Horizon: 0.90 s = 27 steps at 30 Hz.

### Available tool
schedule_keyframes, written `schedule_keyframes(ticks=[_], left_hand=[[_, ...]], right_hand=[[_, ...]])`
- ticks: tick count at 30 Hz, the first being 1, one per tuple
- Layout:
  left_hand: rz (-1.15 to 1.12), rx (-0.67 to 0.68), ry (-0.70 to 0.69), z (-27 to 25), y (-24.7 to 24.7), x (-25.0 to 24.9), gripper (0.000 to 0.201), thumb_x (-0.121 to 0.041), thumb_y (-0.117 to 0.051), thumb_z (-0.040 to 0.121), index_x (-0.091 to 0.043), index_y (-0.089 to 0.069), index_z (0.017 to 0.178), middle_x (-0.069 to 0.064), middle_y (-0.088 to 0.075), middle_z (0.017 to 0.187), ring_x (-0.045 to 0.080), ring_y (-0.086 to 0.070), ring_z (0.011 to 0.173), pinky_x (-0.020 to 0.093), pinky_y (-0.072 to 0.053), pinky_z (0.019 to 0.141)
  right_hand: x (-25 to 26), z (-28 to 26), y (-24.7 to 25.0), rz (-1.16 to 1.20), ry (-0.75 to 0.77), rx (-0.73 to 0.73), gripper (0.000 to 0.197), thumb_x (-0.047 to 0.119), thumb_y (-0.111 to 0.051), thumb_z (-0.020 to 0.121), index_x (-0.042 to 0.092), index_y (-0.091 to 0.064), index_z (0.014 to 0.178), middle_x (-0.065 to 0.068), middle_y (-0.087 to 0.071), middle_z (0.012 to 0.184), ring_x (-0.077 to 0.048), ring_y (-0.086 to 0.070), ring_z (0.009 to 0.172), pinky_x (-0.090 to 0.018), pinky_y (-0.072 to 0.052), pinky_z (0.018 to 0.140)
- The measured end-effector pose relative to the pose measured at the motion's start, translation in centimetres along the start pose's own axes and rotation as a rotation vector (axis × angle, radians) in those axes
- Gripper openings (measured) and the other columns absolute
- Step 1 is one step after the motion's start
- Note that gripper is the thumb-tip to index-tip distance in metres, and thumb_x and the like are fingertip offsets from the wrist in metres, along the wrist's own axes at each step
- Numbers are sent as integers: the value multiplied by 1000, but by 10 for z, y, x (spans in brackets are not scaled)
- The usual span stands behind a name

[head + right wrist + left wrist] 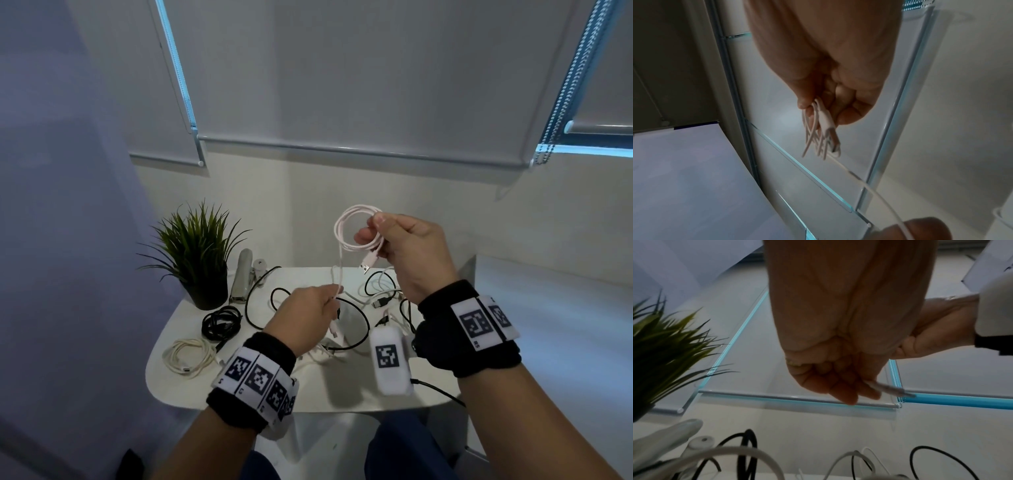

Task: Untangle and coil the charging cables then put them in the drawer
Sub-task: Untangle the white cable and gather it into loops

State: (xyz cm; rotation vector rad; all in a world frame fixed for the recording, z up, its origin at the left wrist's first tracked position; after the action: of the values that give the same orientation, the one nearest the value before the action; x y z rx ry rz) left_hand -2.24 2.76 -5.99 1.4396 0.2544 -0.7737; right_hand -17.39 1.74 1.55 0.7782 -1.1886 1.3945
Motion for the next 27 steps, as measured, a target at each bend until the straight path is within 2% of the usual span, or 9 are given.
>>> schedule_keyframes(ticks=[2,5,8,11,15,18,21,24,27], left_hand=[[41,89,-45,-3,-4,-8,36,-19,-42,98,-21,-55,131,-2,-65,87,12,-58,70,20,-44,68],[120,132,-163,-7,-1,-25,34,-16,-42,98,-22,-58,128,3,-67,106,21,-59,94,27,-41,85],[192,49,-322,-9,9,-42,28,-21,-42,98,-21,-62,116,-3,-62,88,16,-49,82,33,-38,82],[164,-117,-448,-11,28,-50,26,-33,-45,93,-22,-68,101,-17,-50,77,10,-44,77,35,-36,78],[222,-386,-415,-15,66,-48,33,-50,-43,89,-28,-67,84,-16,-57,75,9,-48,80,28,-23,75],[140,-446,-350,-11,77,-34,35,-53,-42,87,-26,-62,81,-16,-52,80,8,-46,82,28,-26,77],[-35,-462,-328,-8,77,-25,25,-45,-49,89,-23,-58,79,-9,-54,82,7,-50,80,20,-38,75],[-186,-466,-249,-7,74,-20,21,-28,-58,92,-13,-59,78,1,-62,71,8,-53,65,13,-39,60],[-265,-493,-220,-9,74,-21,18,-21,-60,91,-13,-56,75,-1,-60,58,7,-53,53,15,-41,53]], right_hand=[[0,0,3,-62,40,-11,22,11,-61,90,15,-73,72,-8,-71,69,-28,-65,71,-40,-54,73],[3,0,2,-284,155,-1,21,16,-64,88,15,-75,71,-12,-71,71,-28,-61,63,-40,-54,66],[-1,-2,-5,-419,180,62,18,18,-65,87,10,-75,75,-17,-69,70,-20,-55,57,-32,-47,56],[-9,-6,-17,-529,154,213,17,14,-64,88,6,-74,77,-7,-69,66,-5,-56,55,-23,-45,56],[-16,-11,-20,-501,83,307,17,10,-61,90,5,-73,79,-6,-64,63,-3,-49,41,-18,-40,46],[-18,-14,-27,-467,33,376,17,9,-58,92,-1,-72,91,-7,-63,64,-2,-52,41,-12,-39,46],[-19,-18,-36,-446,-11,443,21,9,-53,95,0,-70,88,-3,-60,61,-5,-55,49,-16,-44,53],[-22,-24,-42,-410,-87,506,30,13,-49,98,8,-63,72,2,-59,55,-6,-51,44,-19,-42,48],[-28,-29,-46,-429,-107,580,29,26,-58,93,20,-66,66,-7,-62,62,-21,-50,55,-31,-40,57]])
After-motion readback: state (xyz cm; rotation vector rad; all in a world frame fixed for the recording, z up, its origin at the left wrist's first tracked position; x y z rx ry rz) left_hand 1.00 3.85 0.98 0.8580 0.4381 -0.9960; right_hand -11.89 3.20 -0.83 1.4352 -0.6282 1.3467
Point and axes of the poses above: each hand's wrist, its own z-axis towards the middle knuckle, its own y-axis out of the back of the hand, x = y × z, the point moved 8 cm from there along z, towards the middle knuckle
